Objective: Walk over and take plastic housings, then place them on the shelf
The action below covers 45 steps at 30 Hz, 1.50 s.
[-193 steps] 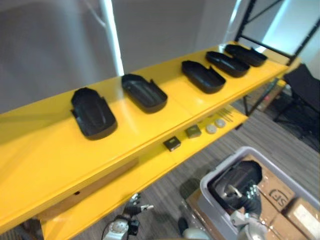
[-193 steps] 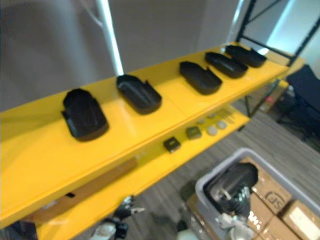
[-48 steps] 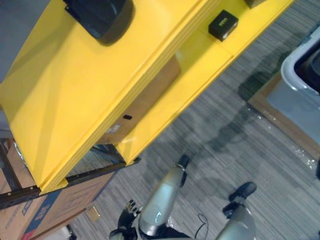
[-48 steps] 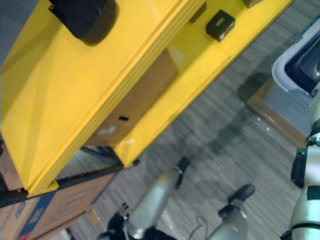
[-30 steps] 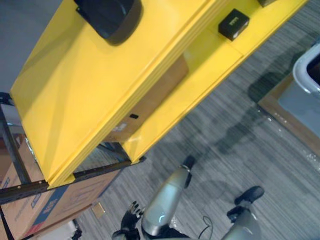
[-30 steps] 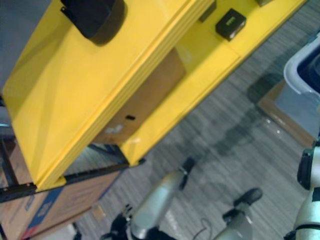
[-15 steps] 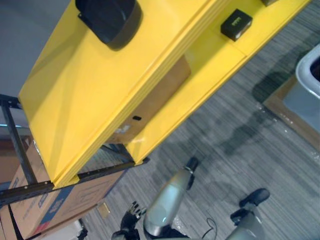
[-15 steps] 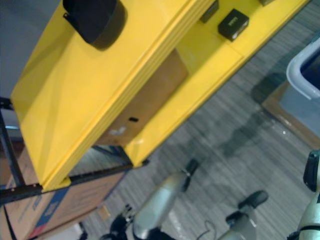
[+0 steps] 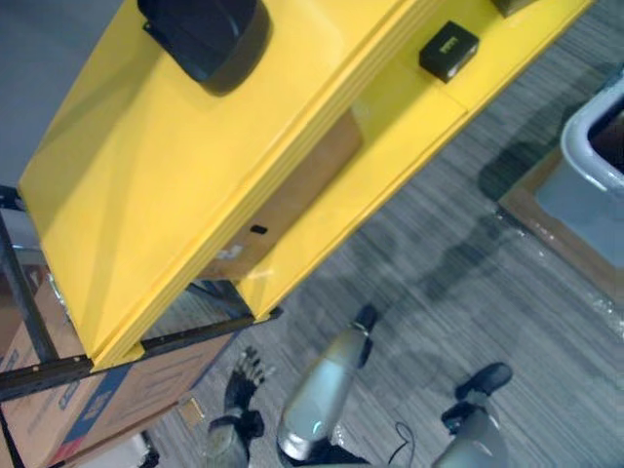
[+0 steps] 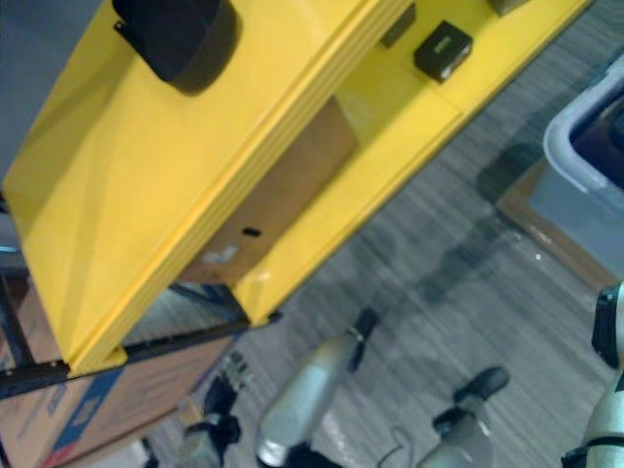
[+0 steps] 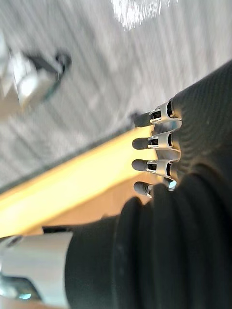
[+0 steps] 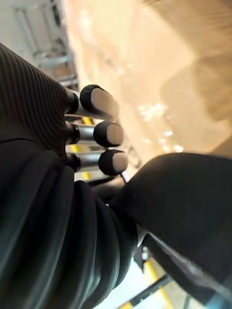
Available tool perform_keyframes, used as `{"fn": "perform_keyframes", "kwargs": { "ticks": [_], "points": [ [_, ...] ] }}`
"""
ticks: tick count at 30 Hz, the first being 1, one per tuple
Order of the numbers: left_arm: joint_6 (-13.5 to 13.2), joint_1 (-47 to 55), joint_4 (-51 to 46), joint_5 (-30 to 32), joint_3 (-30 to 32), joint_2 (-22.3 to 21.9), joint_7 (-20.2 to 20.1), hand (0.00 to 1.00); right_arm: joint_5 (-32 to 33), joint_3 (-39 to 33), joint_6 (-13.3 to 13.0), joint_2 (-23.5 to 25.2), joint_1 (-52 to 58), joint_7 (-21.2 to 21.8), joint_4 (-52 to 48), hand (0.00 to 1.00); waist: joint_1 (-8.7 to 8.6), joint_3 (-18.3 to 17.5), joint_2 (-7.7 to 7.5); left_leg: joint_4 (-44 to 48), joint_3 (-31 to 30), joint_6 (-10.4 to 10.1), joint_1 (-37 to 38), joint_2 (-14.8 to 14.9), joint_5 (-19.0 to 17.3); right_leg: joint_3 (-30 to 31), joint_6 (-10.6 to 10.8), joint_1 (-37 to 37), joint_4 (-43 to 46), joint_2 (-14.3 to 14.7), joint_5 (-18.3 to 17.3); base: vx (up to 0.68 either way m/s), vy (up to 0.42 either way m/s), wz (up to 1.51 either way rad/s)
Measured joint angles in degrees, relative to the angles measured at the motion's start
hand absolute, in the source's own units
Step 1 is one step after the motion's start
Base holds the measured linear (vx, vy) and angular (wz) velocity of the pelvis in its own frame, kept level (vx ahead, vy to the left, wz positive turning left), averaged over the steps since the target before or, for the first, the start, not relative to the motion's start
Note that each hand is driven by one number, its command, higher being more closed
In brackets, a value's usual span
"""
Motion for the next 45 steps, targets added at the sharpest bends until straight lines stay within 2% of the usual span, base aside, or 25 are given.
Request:
{"fn": "perform_keyframes", "kwargs": {
  "ticks": [7, 10, 14, 16, 19, 23, 25, 27, 28, 31, 32, 34, 36, 38, 42, 45],
  "points": [
    [-0.30, -2.16, -18.89, 0.70, 0.82, 1.66, 5.11, 0.00, -2.54, -3.16, -0.17, 0.44, 0.08, 0.78, -0.03, 1.00, -2.44, 1.57, -2.24, 0.78, 0.62, -0.30, 0.33, 1.68, -0.18, 0.27, -1.53, 0.35, -0.57, 1.46, 0.42, -0.06, -0.003, -0.10],
    [-0.32, -3.86, -25.41, 1.50, 1.79, 1.67, 5.53, 0.00, -4.25, -5.18, -0.24, 1.21, 0.20, 0.80, -0.13, 1.00, -3.61, 2.03, -2.91, 0.79, 0.76, -0.33, 0.40, 2.65, -0.16, 0.38, -1.56, 0.43, -1.18, 2.49, 1.29, -0.05, -0.009, -0.12],
    [-0.09, -7.16, -29.41, 3.18, 1.60, 1.98, 4.83, 0.00, -4.74, -6.94, -0.49, 3.47, 1.21, 0.96, -0.64, 1.00, -5.65, 2.79, -4.04, 0.68, 0.99, -0.68, 0.65, 3.90, -0.10, 0.69, -1.99, 0.65, -2.02, 3.52, 1.80, -0.04, 0.015, -0.12],
    [0.20, -8.53, -30.25, 3.16, 0.87, 2.07, 4.13, 0.00, -4.75, -7.61, -0.51, 4.19, 2.27, 1.00, -0.63, 1.00, -5.94, 3.02, -4.39, 0.30, 1.34, -0.83, 1.27, 4.24, -0.01, 1.14, -2.09, 0.84, -2.13, 3.80, 1.87, -0.03, 0.027, -0.12],
    [2.05, -10.47, -32.26, 3.40, -2.66, 2.96, 2.43, 0.00, -4.77, -8.82, -1.26, 5.94, 2.49, 0.91, -0.90, 1.00, -7.28, 3.05, -4.45, -0.19, 1.85, -1.22, 1.50, 4.73, 0.23, 1.67, -2.51, 0.75, -2.86, 4.47, 2.39, -0.03, 0.012, -0.13],
    [6.23, -13.52, -32.39, 5.21, -6.22, 3.00, 1.54, 0.00, -4.97, -9.09, -5.77, 8.96, 2.50, -1.27, -1.63, 1.00, -8.85, 3.56, -5.32, -1.38, 2.70, -2.00, 1.83, 5.75, 0.79, 2.56, -2.92, 0.32, -4.24, 5.52, 3.42, -0.05, 0.015, -0.17],
    [9.40, -15.11, -32.32, 5.65, -7.78, 2.82, 1.17, 0.00, -6.51, -8.87, -8.64, 10.01, 2.50, -3.59, -4.63, 1.00, -9.28, 3.73, -5.81, -1.60, 3.36, -2.24, 1.89, 6.56, 0.93, 3.41, -3.26, -0.32, -4.25, 6.43, 3.67, -0.04, -0.005, -0.19],
    [11.51, -16.07, -32.21, 5.69, -8.17, 2.68, 1.51, 0.00, -7.61, -7.87, -10.40, 11.22, 2.51, -5.00, -8.22, 1.00, -10.58, 3.79, -6.34, -2.06, 3.59, -2.50, 2.44, 6.71, 1.10, 3.62, -3.38, -0.26, -4.23, 6.56, 3.76, -0.02, -0.004, -0.08],
    [11.65, -16.23, -32.15, 5.69, -8.18, 2.68, 1.54, 0.00, -7.64, -7.67, -10.60, 11.34, 2.51, -5.09, -8.65, 1.00, -10.70, 3.75, -6.49, -2.14, 3.67, -2.53, 2.52, 6.73, 1.13, 3.66, -3.40, -0.27, -4.23, 6.57, 3.78, -0.03, 0.011, -0.08],
    [14.62, -20.47, -30.03, 5.66, -7.93, 3.65, 2.86, 0.00, -11.04, -7.25, -15.28, 13.20, 4.29, -7.29, -16.52, 1.00, -12.20, 3.57, -8.65, -2.54, 4.45, -2.74, 3.53, 7.51, 1.27, 4.56, -3.63, -0.08, -4.22, 7.24, 3.95, -0.04, 0.013, -0.15],
    [15.26, -21.22, -29.74, 5.64, -7.63, 4.04, 3.07, 0.00, -11.44, -7.26, -16.08, 13.54, 4.57, -7.54, -17.78, 1.00, -12.42, 3.59, -9.24, -2.70, 4.63, -2.86, 3.81, 7.63, 1.34, 4.77, -3.65, -0.06, -4.22, 7.34, 3.96, -0.03, 0.004, -0.18],
    [17.39, -23.98, -28.45, 5.31, -5.97, 5.47, 3.71, 0.00, -13.72, -7.34, -18.84, 15.56, 5.36, -8.44, -23.45, 1.00, -13.98, 3.51, -11.69, -3.39, 5.67, -3.10, 5.07, 7.96, 1.58, 5.41, -3.82, 0.29, -4.23, 7.49, 4.08, -0.04, 0.008, -0.17],
    [19.07, -26.36, -28.15, 4.40, -5.11, 6.27, 3.73, 0.00, -15.01, -7.49, -20.92, 15.89, 7.11, -8.69, -28.59, 1.00, -15.24, 3.40, -12.61, -3.42, 5.86, -3.11, 5.99, 8.04, 1.57, 5.50, -3.90, 1.25, -4.50, 7.60, 4.14, -0.03, 0.027, -0.07],
    [20.61, -29.14, -26.75, 2.34, -3.87, 6.30, 3.69, 0.00, -16.65, -7.93, -22.56, 16.50, 9.49, -9.22, -33.25, 1.00, -15.49, 3.19, -13.67, -4.06, 6.78, -3.11, 7.74, 8.20, 1.57, 6.22, -4.07, 2.46, -5.15, 7.77, 4.38, -0.03, 0.033, -0.14],
    [23.88, -32.40, -26.16, -4.91, -2.21, 8.34, 2.96, 0.00, -21.31, -11.00, -26.71, 21.55, 15.46, -9.42, -42.63, 1.00, -17.61, 2.28, -16.53, -5.56, 7.55, -3.50, 10.42, 8.64, 1.76, 6.66, -4.15, 4.89, -6.99, 8.44, 4.93, -0.01, 0.019, -0.09],
    [24.85, -33.40, -24.10, -7.99, -1.59, 8.35, 2.96, 0.00, -24.13, -11.49, -28.22, 23.91, 19.99, -9.20, -48.65, 1.00, -18.24, 1.87, -17.54, -7.27, 8.70, -3.74, 13.72, 8.86, 1.90, 7.41, -4.14, 7.05, -7.53, 8.60, 4.98, 0.03, 0.022, -0.12]
  ]
}}
